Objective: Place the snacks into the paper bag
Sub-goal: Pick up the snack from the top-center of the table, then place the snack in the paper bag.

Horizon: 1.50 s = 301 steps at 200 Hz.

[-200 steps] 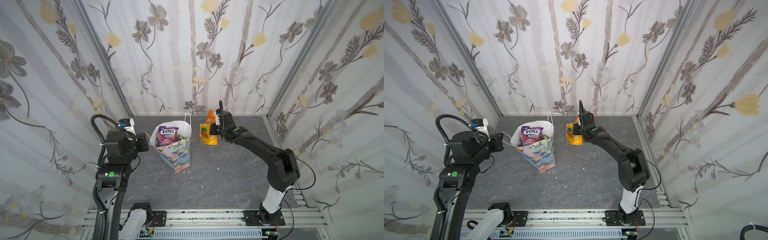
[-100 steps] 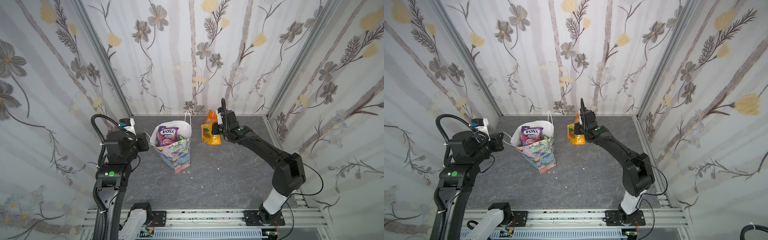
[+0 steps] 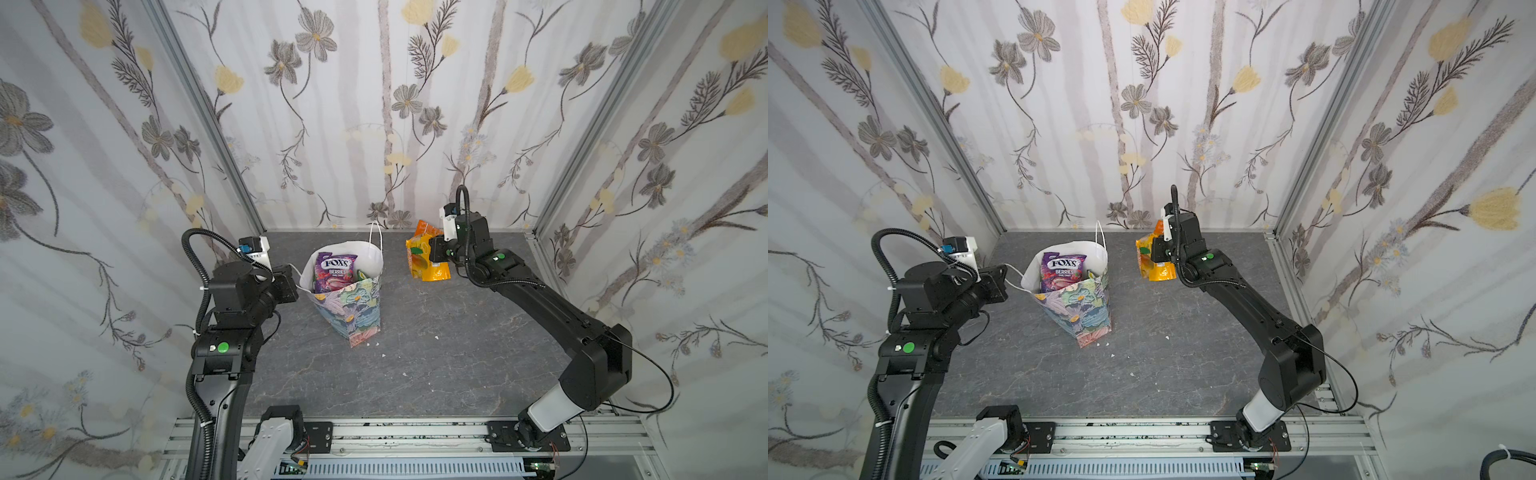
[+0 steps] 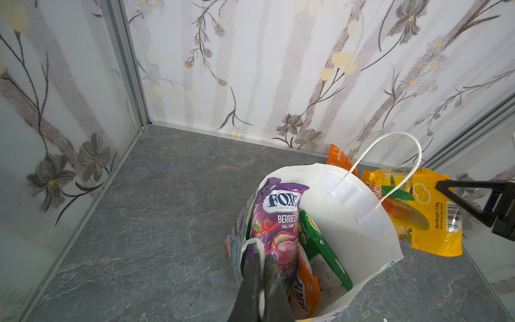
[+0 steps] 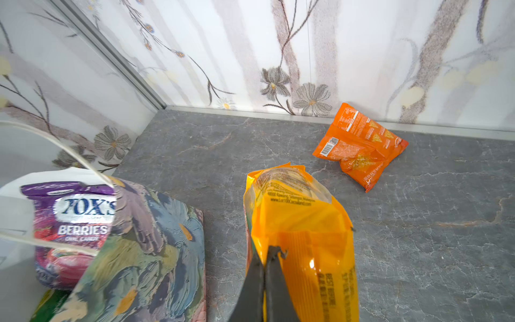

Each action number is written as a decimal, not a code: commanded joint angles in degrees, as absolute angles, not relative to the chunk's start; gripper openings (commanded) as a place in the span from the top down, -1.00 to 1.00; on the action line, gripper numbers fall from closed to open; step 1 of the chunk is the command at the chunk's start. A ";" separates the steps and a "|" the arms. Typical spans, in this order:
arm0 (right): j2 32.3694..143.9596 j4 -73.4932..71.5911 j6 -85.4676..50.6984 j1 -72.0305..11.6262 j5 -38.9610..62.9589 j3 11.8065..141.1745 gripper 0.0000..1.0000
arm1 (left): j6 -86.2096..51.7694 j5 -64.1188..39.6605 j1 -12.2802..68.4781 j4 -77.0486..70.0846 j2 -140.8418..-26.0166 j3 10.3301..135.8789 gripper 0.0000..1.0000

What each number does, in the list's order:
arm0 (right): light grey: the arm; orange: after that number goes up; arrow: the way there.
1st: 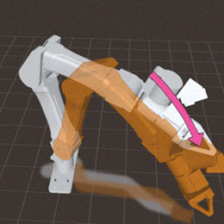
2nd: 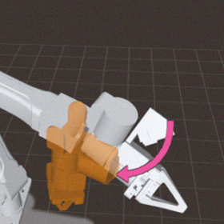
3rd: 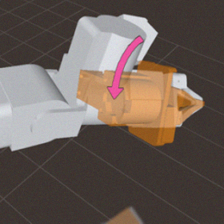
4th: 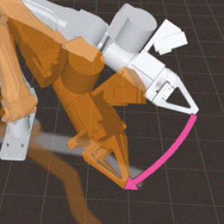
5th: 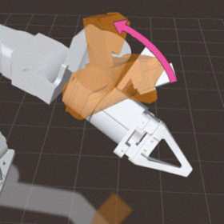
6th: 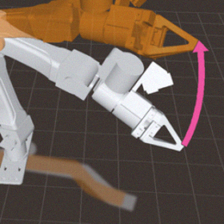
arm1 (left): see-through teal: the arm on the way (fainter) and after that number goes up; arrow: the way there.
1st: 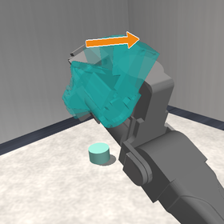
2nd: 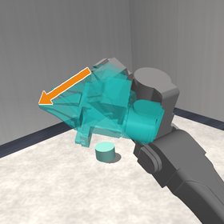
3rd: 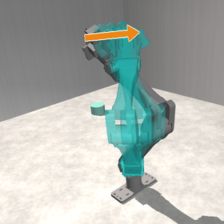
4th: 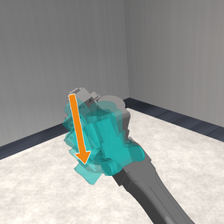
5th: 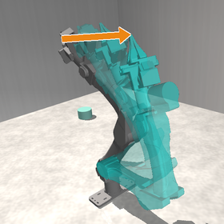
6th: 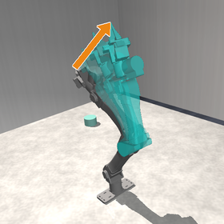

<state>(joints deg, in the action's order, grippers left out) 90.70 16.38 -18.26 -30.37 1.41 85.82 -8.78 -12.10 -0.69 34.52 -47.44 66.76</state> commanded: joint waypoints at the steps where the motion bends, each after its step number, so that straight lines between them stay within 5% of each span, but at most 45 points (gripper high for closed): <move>1: 88.71 12.53 -17.77 -30.56 3.79 87.84 1.00 | -8.26 -12.21 -0.78 32.71 -47.13 66.63 1.00; 210: 89.63 16.17 -16.93 -39.73 6.05 110.44 1.00 | -8.53 -12.79 -0.79 32.43 -46.38 65.74 1.00; 301: 101.46 17.10 -14.43 -46.58 12.21 124.70 1.00 | -8.24 -12.66 -0.75 32.69 -46.21 65.96 1.00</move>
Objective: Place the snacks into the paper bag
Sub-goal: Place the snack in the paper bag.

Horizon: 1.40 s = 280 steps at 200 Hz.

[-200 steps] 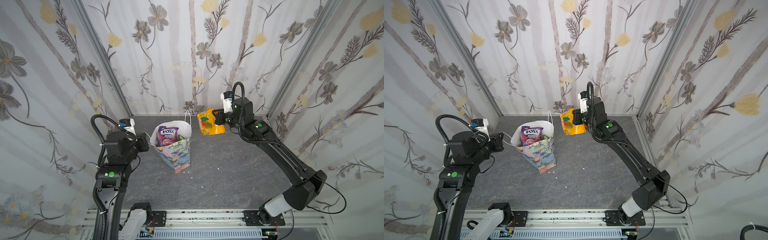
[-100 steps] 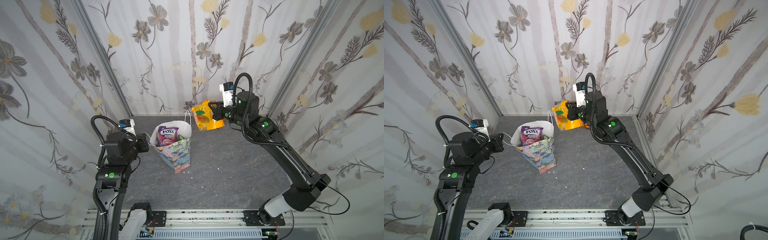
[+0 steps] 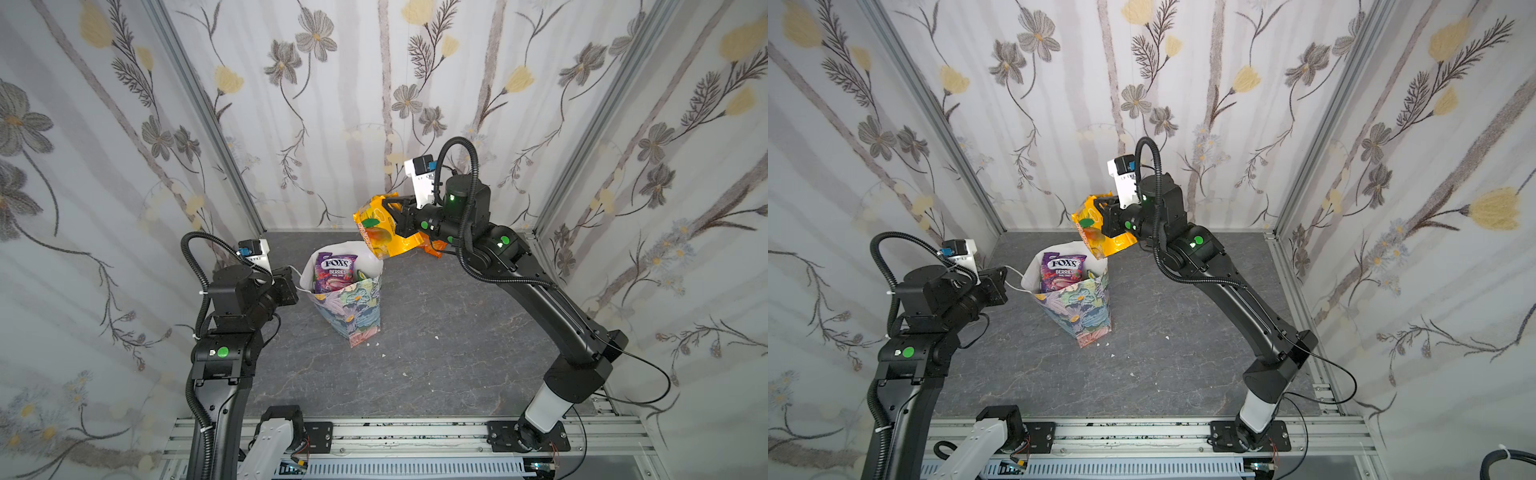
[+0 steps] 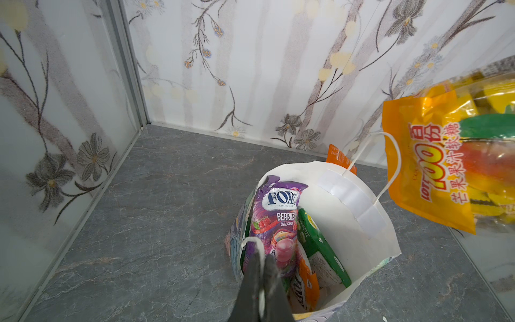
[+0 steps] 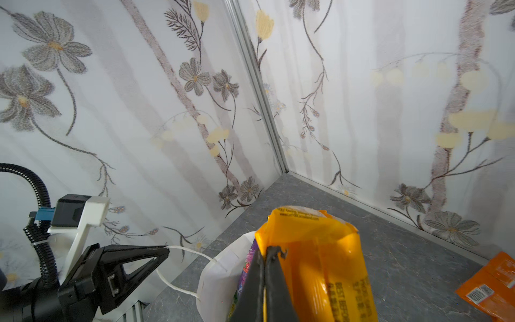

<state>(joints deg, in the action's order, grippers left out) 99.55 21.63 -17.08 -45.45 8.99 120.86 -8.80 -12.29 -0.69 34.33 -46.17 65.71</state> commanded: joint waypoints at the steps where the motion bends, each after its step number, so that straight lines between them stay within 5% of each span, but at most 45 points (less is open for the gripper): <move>1: 101.62 17.21 -14.29 -47.42 12.21 124.84 1.00 | -8.16 -12.61 -0.77 32.74 -46.22 66.03 1.00; 170: 112.91 21.46 -7.47 -51.87 13.50 133.07 1.00 | -7.77 -12.30 -0.79 33.21 -45.86 66.01 1.00; 280: 121.04 22.49 -14.49 -45.55 33.90 135.55 1.00 | -7.88 -12.40 -0.79 32.51 -45.46 64.86 1.00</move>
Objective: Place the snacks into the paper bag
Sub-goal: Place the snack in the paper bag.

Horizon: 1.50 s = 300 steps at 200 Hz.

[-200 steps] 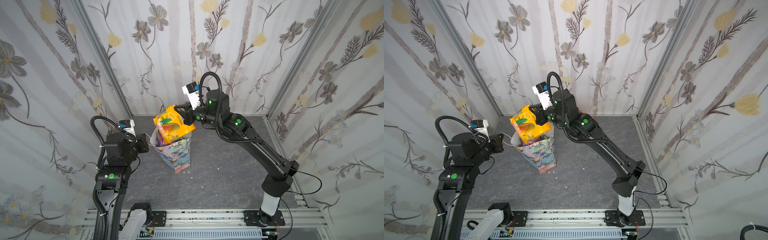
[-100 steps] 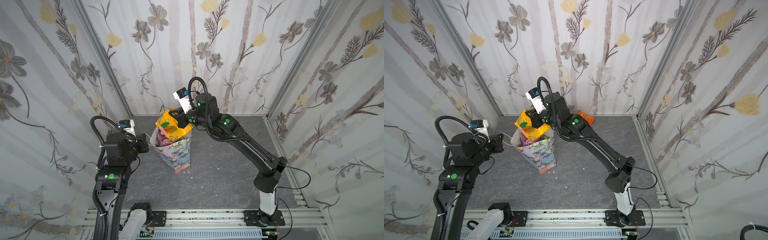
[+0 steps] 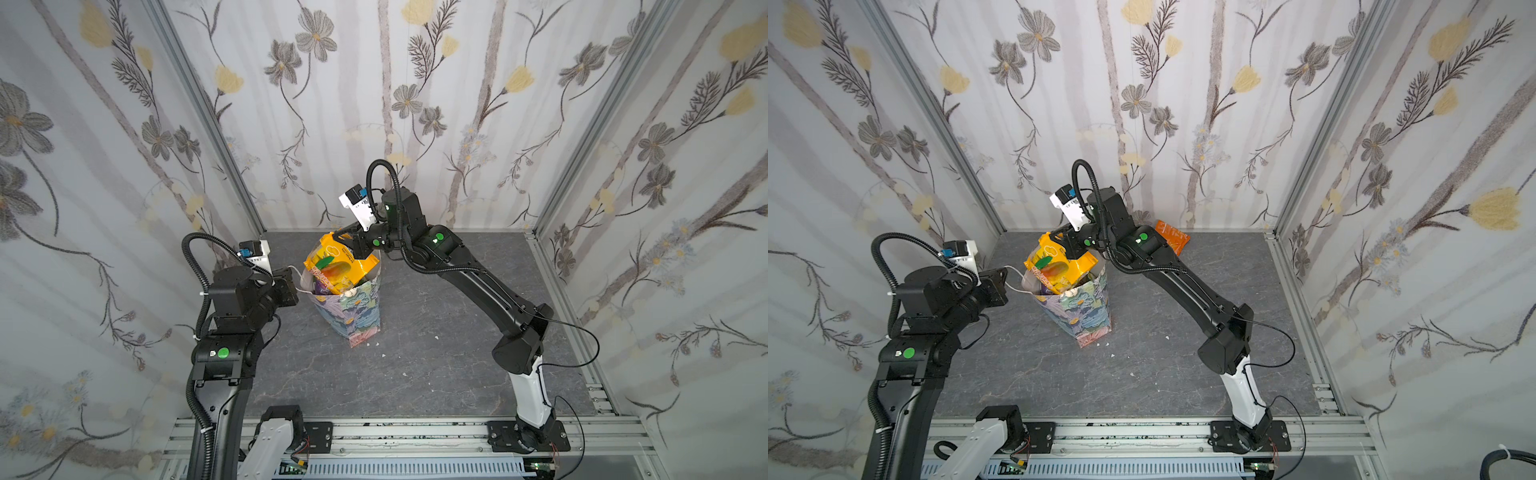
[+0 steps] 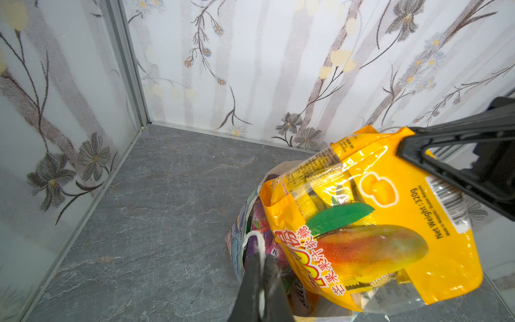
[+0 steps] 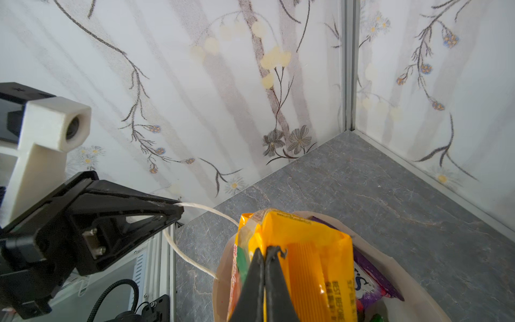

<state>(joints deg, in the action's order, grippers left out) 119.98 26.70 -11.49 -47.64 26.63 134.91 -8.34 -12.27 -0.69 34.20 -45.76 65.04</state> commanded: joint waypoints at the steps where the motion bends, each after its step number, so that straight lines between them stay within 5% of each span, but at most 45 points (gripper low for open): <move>1: 121.08 22.50 -14.49 -45.49 33.96 135.54 1.00 | -7.89 -12.40 -0.79 32.52 -45.41 64.86 1.00; 189: 118.73 27.56 -17.44 -43.01 14.13 135.59 1.00 | -7.50 -11.68 -0.80 33.66 -45.40 66.66 1.00; 300: 120.11 23.69 -17.70 -49.13 28.29 135.60 1.00 | -7.44 -12.19 -0.78 33.66 -45.59 67.05 1.00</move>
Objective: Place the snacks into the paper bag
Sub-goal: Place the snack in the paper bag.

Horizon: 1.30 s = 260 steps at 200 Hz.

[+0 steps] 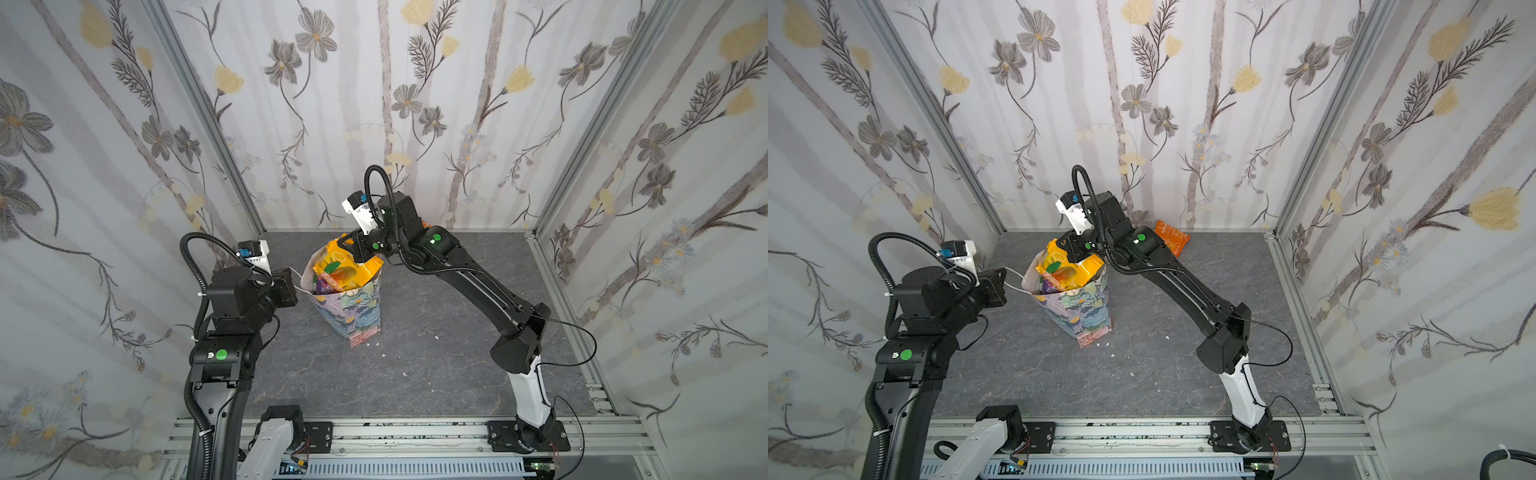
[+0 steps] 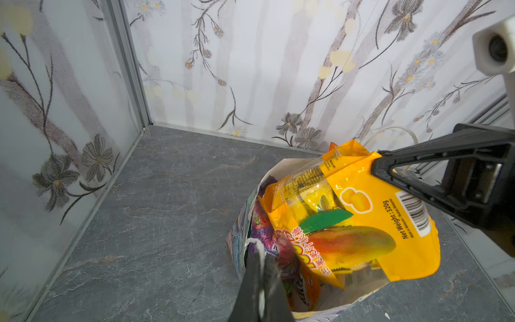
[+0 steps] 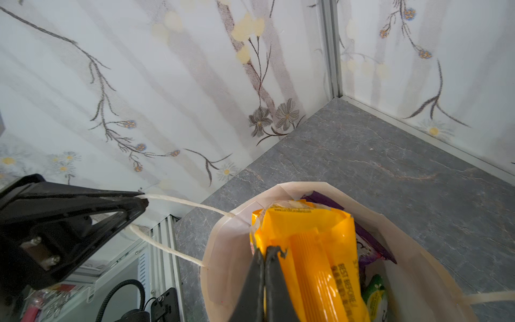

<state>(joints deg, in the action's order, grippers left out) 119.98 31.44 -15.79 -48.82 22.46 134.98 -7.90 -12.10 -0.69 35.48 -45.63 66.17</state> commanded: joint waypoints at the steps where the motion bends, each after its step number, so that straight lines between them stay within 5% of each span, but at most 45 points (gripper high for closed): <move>1: 120.13 23.62 -17.73 -49.13 28.29 135.61 1.00 | -7.41 -12.16 -0.79 33.66 -45.60 67.06 1.00; 74: 123.74 29.97 -15.95 -47.58 22.04 135.57 1.00 | -7.22 -12.16 -0.79 33.81 -45.78 67.29 1.00; 103: 124.11 31.37 -15.96 -45.84 20.02 135.61 0.72 | -7.30 -12.15 -0.79 33.93 -45.68 67.32 1.00; 128: 123.02 31.20 -15.74 -45.62 17.66 135.79 0.10 | -7.30 -12.03 -0.77 33.88 -45.67 67.28 1.00; 161: 119.80 32.18 -14.49 -46.10 12.36 136.19 -0.07 | -7.47 -12.20 -0.77 33.72 -45.79 67.28 1.00; 212: 117.17 38.29 -9.67 -49.83 5.64 136.18 0.05 | -7.60 -12.29 -0.76 33.50 -45.95 67.13 1.00; 260: 121.88 37.40 -5.76 -52.73 9.73 136.19 0.65 | -8.17 -12.95 -0.79 32.71 -46.02 66.42 1.00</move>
<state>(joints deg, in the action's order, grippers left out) 119.85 37.32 -9.30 -52.12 7.55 136.05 -7.75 -12.27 -0.69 36.16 -46.04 66.50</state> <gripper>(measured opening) 0.213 0.050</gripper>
